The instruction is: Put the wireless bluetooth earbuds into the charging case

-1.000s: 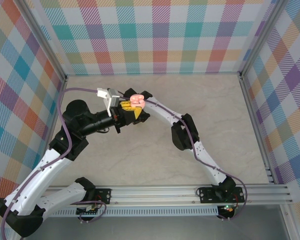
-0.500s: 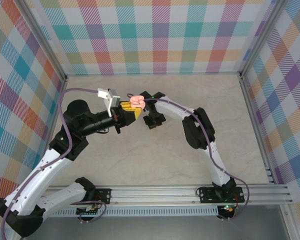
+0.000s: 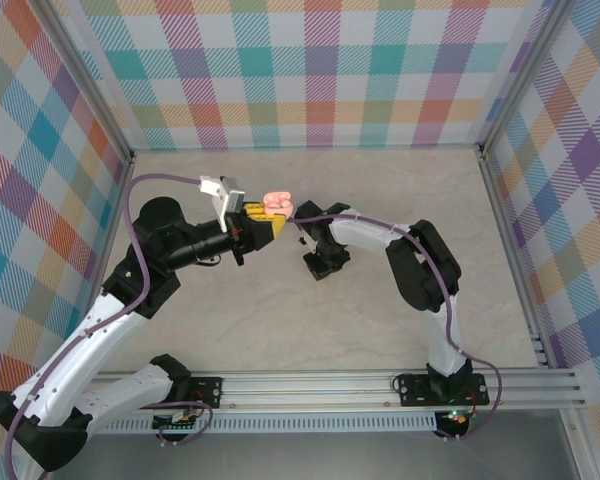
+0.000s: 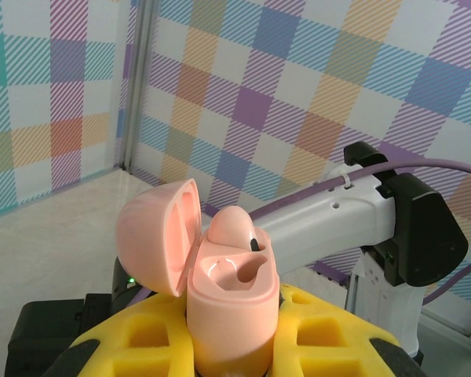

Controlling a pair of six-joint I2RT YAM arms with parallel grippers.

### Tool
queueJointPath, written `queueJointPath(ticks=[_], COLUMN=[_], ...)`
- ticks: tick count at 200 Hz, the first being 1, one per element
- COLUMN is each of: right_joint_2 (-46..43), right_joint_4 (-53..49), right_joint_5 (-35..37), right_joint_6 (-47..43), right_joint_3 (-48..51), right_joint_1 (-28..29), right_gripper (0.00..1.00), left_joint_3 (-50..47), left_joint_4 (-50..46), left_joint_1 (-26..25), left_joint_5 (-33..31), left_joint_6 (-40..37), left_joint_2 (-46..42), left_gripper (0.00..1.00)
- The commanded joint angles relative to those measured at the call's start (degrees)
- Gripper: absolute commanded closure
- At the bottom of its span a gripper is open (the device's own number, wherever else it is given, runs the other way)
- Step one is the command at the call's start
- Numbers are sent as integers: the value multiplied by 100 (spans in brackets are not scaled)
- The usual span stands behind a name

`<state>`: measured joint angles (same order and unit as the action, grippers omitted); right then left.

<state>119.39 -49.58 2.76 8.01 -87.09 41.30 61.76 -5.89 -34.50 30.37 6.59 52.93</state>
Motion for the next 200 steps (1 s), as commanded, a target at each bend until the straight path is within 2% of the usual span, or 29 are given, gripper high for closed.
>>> queueJointPath(ticks=[1,41,76,107,146,173,200], right_joint_2=[-40,-250,-629,-900,-698,-468,-302], right_joint_4=[73,60,23,71,37,-27,-120], right_joint_5=[-32,-155,-334,-873,-1455,-1375,-944], right_joint_6=[-82,-24,49,9,-119,-53,64], right_joint_3=[34,43,35,100,153,190,194], right_joint_1=[27,27,27,27,27,27,27], right_gripper=[77,61,57,59,68,71,75], left_joint_3=[38,39,46,54,42,29,29], left_joint_4=[163,153,176,193,232,233,236], left_joint_1=[-57,-57,-57,-62,-60,-57,-62], left_joint_5=[23,15,40,52,62,66,70], left_joint_6=[-9,-10,0,20,44,40,35], left_joint_2=[-25,-25,8,20,29,27,41], left_gripper=[95,95,95,95,95,95,95])
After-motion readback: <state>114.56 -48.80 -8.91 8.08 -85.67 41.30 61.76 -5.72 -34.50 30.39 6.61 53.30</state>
